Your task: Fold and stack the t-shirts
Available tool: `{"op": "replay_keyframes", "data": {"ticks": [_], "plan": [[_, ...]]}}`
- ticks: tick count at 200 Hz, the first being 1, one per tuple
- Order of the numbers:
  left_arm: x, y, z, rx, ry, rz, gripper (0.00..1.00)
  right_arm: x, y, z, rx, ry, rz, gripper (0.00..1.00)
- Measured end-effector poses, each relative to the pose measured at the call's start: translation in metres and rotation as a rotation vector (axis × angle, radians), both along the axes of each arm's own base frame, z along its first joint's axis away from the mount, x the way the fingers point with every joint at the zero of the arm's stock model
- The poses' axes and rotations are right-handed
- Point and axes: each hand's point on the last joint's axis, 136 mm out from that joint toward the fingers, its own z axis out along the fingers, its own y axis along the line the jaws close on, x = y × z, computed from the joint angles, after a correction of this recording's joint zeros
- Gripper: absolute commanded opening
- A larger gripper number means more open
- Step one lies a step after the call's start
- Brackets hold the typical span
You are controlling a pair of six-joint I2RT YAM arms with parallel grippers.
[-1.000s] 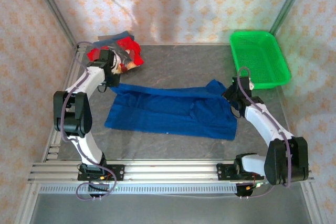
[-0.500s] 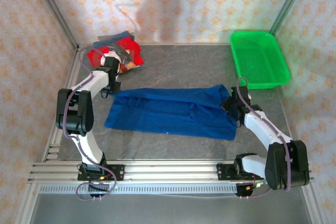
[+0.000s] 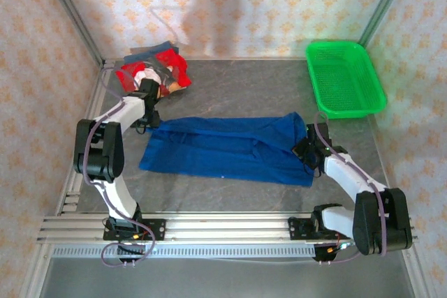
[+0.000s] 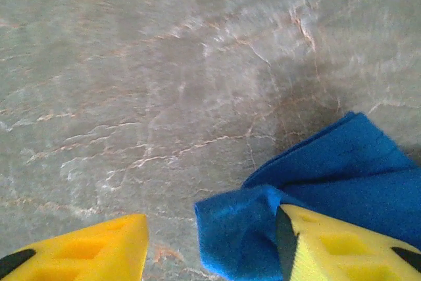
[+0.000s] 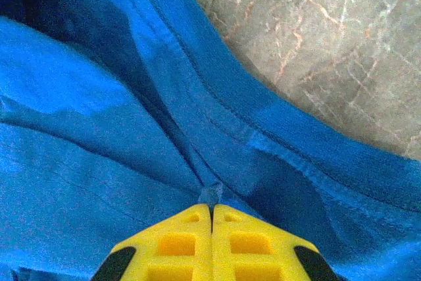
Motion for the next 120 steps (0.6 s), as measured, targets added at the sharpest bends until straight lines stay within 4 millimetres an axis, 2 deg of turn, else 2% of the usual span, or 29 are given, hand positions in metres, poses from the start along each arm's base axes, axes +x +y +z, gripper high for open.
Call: {"op": "replay_keyframes", "data": {"ticks": [28,44,53,59,74,92,120], "plan": [[0.007,-0.005,0.04,-0.061,-0.156,0.092,0.61,-0.009,0.0,-0.006,0.003,0.013,0.001,0.0],[0.017,-0.02,0.06,-0.121,-0.237,0.099,0.61,-0.011,-0.001,-0.008,0.003,0.016,-0.001,0.15],[0.026,-0.037,0.07,-0.164,-0.277,0.081,0.6,-0.012,-0.001,-0.009,0.002,0.02,-0.004,0.31],[0.032,-0.048,0.075,-0.193,-0.3,0.065,0.6,-0.013,-0.001,-0.009,0.001,0.024,-0.008,0.36],[0.045,-0.084,0.086,-0.289,-0.35,0.011,0.6,-0.015,-0.003,-0.01,-0.005,0.033,-0.012,0.39],[0.055,-0.121,0.089,-0.381,-0.372,-0.051,0.58,-0.018,-0.004,-0.01,-0.013,0.04,-0.01,0.44],[0.066,-0.166,0.075,-0.508,-0.343,-0.137,0.55,-0.018,-0.004,0.007,-0.016,-0.018,0.008,0.53]]}}
